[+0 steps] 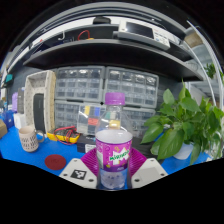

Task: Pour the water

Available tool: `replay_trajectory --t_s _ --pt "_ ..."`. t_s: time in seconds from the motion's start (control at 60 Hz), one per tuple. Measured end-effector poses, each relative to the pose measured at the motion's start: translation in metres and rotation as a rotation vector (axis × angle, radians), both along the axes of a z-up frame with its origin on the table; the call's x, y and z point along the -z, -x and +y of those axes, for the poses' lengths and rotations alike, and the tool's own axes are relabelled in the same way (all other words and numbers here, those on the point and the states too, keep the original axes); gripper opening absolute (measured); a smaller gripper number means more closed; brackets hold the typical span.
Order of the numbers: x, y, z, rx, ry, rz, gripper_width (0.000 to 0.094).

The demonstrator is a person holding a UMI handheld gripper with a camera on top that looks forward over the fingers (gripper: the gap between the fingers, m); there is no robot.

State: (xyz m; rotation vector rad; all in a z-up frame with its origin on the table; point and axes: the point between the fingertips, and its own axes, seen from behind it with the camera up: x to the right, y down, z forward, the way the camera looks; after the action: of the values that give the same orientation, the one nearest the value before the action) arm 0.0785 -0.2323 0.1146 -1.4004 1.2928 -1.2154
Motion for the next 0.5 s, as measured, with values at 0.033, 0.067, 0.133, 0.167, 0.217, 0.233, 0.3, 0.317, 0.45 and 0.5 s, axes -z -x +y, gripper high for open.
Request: replay_trajectory --t_s 0.033,0.067,0.133,0.167,0.217,0.233,0.3,0.317,0.45,0.5 --pt "0.0 -0.001 0.003 -0.007 0.024 0.001 0.0341" --pt "0.0 -0.002 0.007 -0.017 0.053 0.001 0.0341" --pt "-0.001 -0.003 0.015 -0.029 0.111 0.002 0.034" --pt "0.0 -0.005 0.017 -0.029 0.139 0.003 0.034" --pt "-0.001 -0.007 0.021 -0.031 0.193 0.006 0.034" --pt "-0.002 -0.007 0.023 -0.03 0.215 0.002 0.0341" --pt "-0.008 -0.01 0.033 -0.038 0.344 -0.007 0.0341" --pt "-0.01 -0.012 0.036 -0.039 0.382 -0.011 0.0341" --pt "-0.026 -0.027 0.073 -0.082 0.72 -0.033 0.0342" --pt "-0.031 -0.035 0.092 -0.103 0.831 -0.045 0.034"
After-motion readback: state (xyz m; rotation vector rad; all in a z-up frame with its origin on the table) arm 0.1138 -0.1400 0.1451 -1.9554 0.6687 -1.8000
